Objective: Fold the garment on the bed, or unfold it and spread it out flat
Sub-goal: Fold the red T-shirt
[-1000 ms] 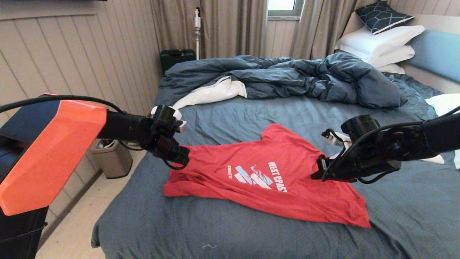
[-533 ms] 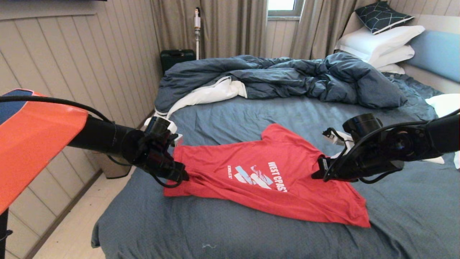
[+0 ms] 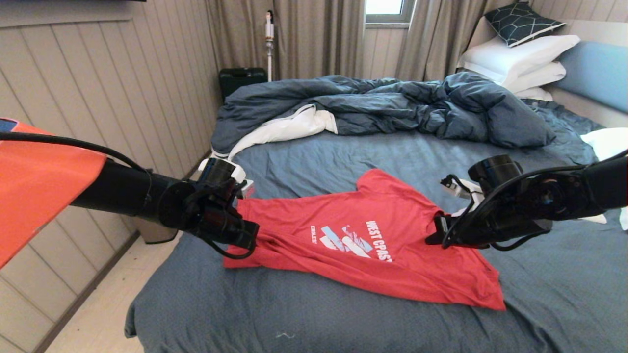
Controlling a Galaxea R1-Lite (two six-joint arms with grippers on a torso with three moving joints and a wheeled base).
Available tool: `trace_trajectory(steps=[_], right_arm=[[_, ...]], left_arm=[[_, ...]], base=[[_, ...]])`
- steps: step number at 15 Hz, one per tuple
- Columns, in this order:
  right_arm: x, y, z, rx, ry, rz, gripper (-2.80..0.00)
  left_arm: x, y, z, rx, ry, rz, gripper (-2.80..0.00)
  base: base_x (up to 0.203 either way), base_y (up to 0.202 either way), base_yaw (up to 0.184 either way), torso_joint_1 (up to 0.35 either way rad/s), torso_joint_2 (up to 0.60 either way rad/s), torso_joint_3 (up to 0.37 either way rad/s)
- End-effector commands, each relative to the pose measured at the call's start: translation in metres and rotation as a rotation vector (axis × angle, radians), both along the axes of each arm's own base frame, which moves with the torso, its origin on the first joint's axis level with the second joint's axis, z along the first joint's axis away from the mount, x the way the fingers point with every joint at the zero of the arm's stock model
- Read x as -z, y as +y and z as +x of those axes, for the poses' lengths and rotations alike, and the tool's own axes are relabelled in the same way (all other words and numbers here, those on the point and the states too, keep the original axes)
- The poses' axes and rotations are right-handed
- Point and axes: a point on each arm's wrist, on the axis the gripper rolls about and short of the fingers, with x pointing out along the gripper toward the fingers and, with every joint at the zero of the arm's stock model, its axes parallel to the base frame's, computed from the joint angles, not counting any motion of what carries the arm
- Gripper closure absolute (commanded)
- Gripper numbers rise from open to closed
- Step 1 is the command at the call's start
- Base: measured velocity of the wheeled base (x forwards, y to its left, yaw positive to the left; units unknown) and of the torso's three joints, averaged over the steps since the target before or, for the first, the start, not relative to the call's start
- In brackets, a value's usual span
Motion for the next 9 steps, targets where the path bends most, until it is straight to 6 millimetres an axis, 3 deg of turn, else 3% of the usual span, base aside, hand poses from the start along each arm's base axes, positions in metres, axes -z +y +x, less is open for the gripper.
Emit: trace_trajectory(steps=[1, 6, 9], right_arm=[[0.000, 0.000, 0.000, 0.000, 0.001, 0.001, 0.00], [0.000, -0.001, 0.000, 0.001, 0.002, 0.001, 0.00], [0.002, 0.000, 0.001, 0.001, 0.006, 0.002, 0.00]], left_arm=[[0.009, -0.003, 0.004, -0.003, 0.021, 0.004, 0.00], [0.017, -0.006, 0.003, 0.005, 0.043, 0.009, 0.00], [0.033, -0.008, 0.005, -0.002, 0.080, 0.014, 0.00]], base=[[0.000, 0.000, 0.000, 0.000, 0.00, 0.000], [0.000, 0.000, 0.000, 0.000, 0.00, 0.000], [0.000, 0.000, 0.000, 0.000, 0.00, 0.000]])
